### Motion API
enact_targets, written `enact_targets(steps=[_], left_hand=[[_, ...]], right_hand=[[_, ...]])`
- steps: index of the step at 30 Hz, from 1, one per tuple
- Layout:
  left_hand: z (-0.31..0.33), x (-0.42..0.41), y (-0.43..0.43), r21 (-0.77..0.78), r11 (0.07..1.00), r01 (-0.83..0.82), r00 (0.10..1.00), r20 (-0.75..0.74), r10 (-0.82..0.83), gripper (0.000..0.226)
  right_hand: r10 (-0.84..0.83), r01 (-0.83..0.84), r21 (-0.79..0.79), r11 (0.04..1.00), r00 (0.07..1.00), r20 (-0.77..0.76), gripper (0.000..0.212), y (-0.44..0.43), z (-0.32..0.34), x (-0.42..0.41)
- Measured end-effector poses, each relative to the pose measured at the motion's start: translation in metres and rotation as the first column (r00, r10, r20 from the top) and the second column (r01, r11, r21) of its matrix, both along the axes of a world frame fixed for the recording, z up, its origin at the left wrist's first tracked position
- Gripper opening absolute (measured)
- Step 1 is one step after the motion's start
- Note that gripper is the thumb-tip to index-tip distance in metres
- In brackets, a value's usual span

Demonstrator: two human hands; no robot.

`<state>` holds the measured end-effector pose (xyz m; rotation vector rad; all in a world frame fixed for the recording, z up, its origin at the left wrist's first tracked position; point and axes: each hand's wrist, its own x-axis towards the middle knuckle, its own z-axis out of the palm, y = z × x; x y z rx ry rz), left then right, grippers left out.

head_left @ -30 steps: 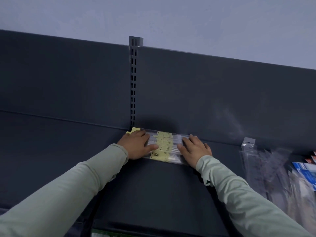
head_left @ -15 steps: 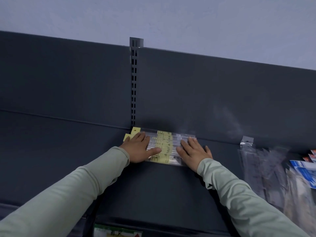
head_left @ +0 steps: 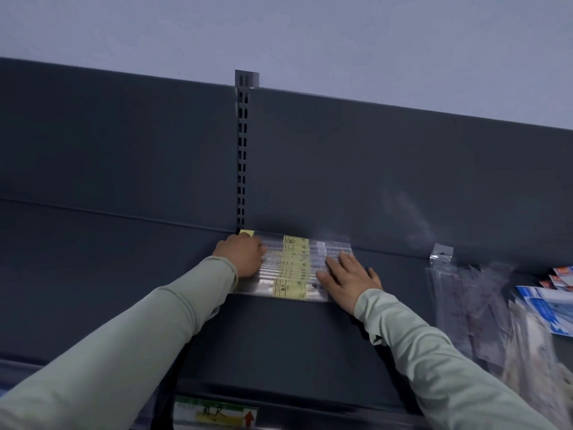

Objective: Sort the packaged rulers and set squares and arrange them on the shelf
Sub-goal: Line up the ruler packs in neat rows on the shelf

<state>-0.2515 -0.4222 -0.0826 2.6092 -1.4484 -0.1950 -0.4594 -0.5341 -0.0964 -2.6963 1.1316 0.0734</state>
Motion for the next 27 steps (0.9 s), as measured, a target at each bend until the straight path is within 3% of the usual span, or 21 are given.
enact_targets(steps=[3, 7, 13, 17, 20, 23, 27], left_hand=[[0.0, 0.01, -0.007, -0.018, 1.0, -0.016, 1.0, 0.006, 0.016, 0.033], [0.008, 0.016, -0.016, 0.074, 0.995, -0.061, 0.998, 0.032, 0.058, 0.037], [0.016, 0.035, -0.029, 0.154, 0.985, -0.081, 0.991, -0.097, 0.097, 0.026], [0.024, 0.035, -0.033, 0.048, 0.996, -0.072, 0.961, -0.263, 0.082, 0.027], [0.018, 0.037, -0.035, -0.139, 0.975, -0.172, 0.939, -0.321, 0.12, 0.01], [0.002, 0.038, -0.038, -0.308, 0.933, -0.189, 0.963, -0.243, 0.115, 0.014], [-0.006, 0.03, -0.035, -0.341, 0.94, -0.004, 0.996, 0.082, 0.034, 0.017]], right_hand=[[-0.013, 0.012, 0.011, 1.0, 0.999, 0.044, 0.062, -0.003, 0.0, 0.003], [-0.007, 0.006, 0.017, 1.0, 0.996, 0.087, 0.062, -0.006, -0.002, 0.006], [-0.022, 0.012, 0.053, 0.999, 0.981, 0.193, 0.06, -0.011, -0.002, 0.011], [-0.029, 0.021, 0.032, 0.999, 0.97, 0.241, 0.059, -0.016, -0.004, 0.013], [-0.04, 0.038, 0.012, 0.999, 0.97, 0.24, 0.059, -0.018, -0.004, 0.014], [-0.046, 0.052, -0.028, 0.998, 0.98, 0.194, 0.06, -0.018, -0.003, 0.016], [-0.059, 0.072, -0.093, 0.993, 0.989, 0.137, 0.058, -0.02, -0.004, 0.018]])
